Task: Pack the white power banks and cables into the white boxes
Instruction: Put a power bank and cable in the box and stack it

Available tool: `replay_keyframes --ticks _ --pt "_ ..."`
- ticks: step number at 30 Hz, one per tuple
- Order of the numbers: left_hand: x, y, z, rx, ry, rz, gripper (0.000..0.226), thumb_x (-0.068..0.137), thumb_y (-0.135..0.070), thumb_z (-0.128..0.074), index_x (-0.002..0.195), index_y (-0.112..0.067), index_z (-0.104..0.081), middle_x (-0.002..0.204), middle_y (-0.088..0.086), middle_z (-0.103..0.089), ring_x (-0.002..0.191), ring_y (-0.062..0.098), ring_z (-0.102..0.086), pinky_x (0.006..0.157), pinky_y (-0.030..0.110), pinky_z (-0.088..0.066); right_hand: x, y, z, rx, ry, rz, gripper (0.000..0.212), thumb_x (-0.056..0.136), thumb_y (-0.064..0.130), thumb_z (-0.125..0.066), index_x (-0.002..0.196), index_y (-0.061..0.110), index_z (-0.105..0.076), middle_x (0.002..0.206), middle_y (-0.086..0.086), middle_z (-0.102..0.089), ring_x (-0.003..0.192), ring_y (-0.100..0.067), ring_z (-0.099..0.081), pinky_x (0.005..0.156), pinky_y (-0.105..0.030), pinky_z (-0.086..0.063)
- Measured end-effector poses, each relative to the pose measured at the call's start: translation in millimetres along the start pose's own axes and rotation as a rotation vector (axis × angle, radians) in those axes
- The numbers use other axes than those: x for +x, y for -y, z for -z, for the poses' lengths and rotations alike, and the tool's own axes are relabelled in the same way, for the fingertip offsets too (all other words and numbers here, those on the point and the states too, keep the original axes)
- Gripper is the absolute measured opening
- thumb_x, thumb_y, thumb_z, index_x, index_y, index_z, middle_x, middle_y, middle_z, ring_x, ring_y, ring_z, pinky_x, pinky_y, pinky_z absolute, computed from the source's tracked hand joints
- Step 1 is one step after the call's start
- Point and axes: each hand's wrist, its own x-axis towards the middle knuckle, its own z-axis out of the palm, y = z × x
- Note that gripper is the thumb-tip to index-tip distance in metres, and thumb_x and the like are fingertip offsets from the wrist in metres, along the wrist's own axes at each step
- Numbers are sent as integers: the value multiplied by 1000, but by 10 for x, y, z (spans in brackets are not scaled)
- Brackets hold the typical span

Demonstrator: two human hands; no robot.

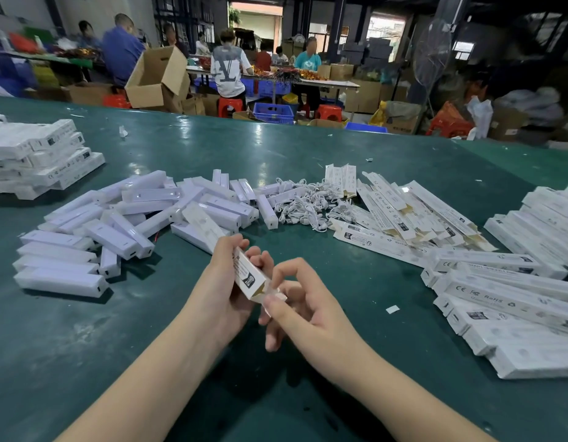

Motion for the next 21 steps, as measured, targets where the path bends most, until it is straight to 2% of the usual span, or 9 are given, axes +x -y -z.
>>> replay_keyframes --ticks 7,12,16,19,21 --pt "-19 16 -5 -47 17 29 16 90 -24 -58 93 -12 -47 63 -3 -50 47 11 -55 46 20 -48 25 4 26 68 -1 -17 20 90 21 -63 97 25 -45 69 -1 -64 54 -23 -60 60 -30 -53" --pt "-6 2 -17 -134 -21 48 16 89 -20 -61 86 -10 -49 63 0 -50 46 11 -52 47 19 -49 13 69 68 -13 3 -7 15 91 15 -69 80 23 -61 56 -3 -62 43 -16 -56 49 -21 -48" --pt "-1 -1 -23 -136 -33 31 16 89 -19 -60 84 -10 -47 65 0 -47 52 10 -48 47 19 -49 4 87 33 29 29 -19 6 87 18 -68 85 23 -71 69 -6 -67 54 -18 -61 59 -25 -52" --pt "-11 8 -36 -121 -38 7 16 91 -19 -58 85 -11 -46 66 0 -46 53 10 -46 47 18 -48 -2 87 26 -22 9 -9 7 90 21 -62 92 17 -68 76 -5 -69 59 -17 -63 64 -28 -54" --pt "-23 13 -32 -106 -25 1 16 91 -20 -58 87 -11 -46 66 0 -47 51 10 -49 48 18 -49 -5 81 15 -50 -14 13 7 92 21 -58 90 20 -65 76 -5 -69 57 -17 -63 63 -30 -55"
